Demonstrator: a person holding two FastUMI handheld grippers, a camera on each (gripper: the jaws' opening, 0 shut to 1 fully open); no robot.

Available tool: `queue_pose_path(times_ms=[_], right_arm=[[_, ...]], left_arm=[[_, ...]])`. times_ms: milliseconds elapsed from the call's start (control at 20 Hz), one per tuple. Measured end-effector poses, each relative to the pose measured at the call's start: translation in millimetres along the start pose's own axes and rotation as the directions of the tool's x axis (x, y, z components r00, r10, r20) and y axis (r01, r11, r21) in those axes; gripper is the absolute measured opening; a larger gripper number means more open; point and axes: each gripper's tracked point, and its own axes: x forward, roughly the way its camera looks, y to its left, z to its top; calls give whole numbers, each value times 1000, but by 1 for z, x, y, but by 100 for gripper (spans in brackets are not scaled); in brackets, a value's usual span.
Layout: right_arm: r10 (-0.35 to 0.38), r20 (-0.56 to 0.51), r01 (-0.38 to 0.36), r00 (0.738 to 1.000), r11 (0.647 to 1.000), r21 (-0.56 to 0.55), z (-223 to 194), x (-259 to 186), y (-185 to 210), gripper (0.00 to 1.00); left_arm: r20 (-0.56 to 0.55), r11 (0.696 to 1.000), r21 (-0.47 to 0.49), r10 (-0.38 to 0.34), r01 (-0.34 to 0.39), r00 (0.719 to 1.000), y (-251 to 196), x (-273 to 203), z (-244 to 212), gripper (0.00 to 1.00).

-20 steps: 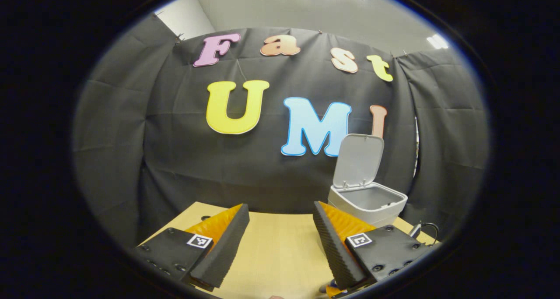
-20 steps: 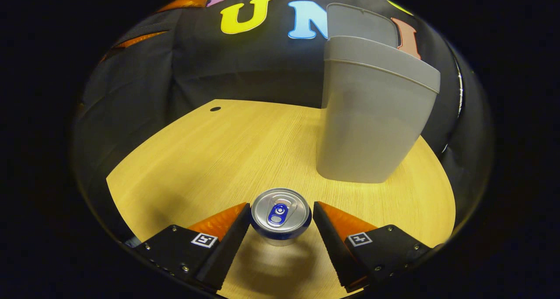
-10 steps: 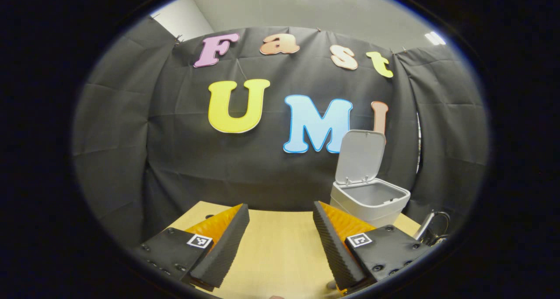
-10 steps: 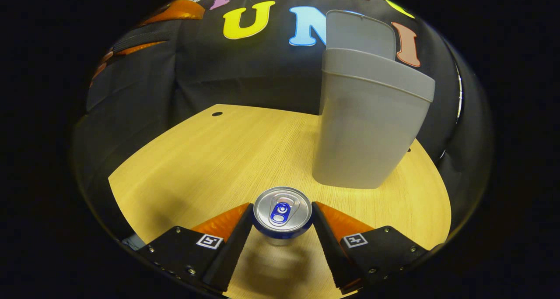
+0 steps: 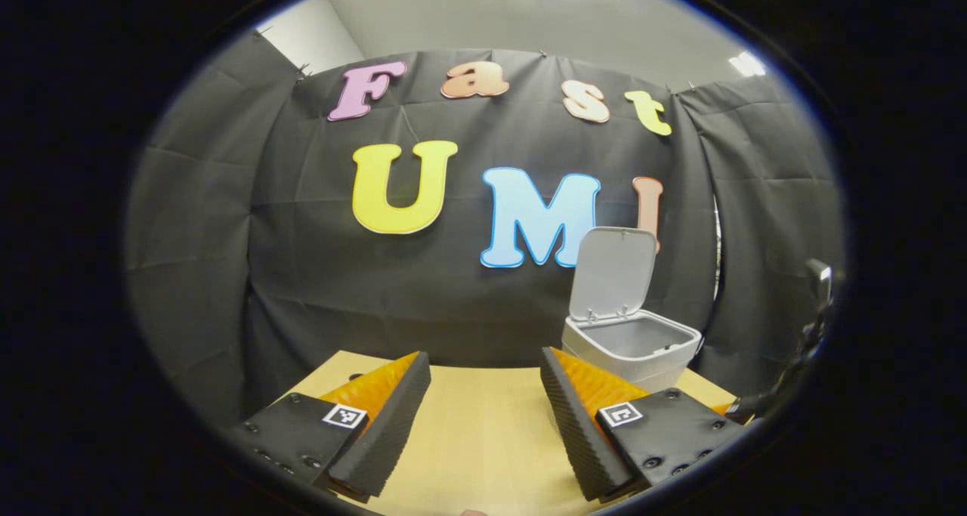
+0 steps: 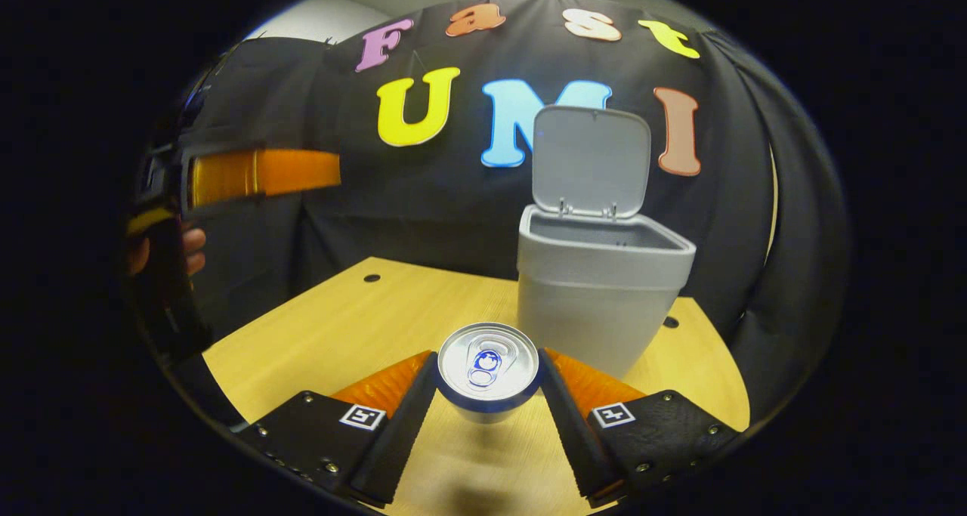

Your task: Press the lid of the desktop garbage bin to open it, pick up the crumpled paper on the desktop and throw it into the bin, then pick up the pop can on the desktop and drop it into the bin, and finally close the garbage bin lid.

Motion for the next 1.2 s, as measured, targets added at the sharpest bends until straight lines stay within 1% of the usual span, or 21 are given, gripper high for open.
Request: queue_pose_path(times_ms=[100, 250, 400, 450, 600, 750, 950, 1200], right_arm=[[-8, 71, 8, 997, 1000, 2, 32, -2, -7, 84], [-18, 173, 18, 985, 1000, 1, 73, -2, -15, 84], [-28, 269, 31, 963, 1000, -5, 108, 0, -21, 84], [-35, 298, 38, 954, 999, -5, 118, 1, -24, 84], [-68, 363, 74, 929, 997, -3, 143, 7, -35, 83], [-95, 382, 102, 919, 995, 4, 153, 18, -47, 83], [-140, 375, 152, 916, 988, -3, 153, 33, -67, 83], [-154, 299, 159, 942, 987, 7, 136, 62, -78, 83]], left_arm=[[5, 1000, 6, -5, 5, 1000, -2, 1, 1, 96], [13, 1000, 20, -10, 10, 1000, -5, 4, 3, 96], [20, 1000, 29, -10, 9, 1000, -3, 7, 5, 95], [20, 999, 31, -10, 10, 1000, -3, 8, 5, 97], [19, 999, 27, -17, 17, 1000, -6, 14, 4, 97], [16, 1000, 23, -21, 20, 1000, -6, 17, 2, 97], [14, 1000, 9, -29, 29, 999, -8, 20, 0, 97], [-5, 1000, 3, -29, 29, 1000, -9, 21, -8, 97]])
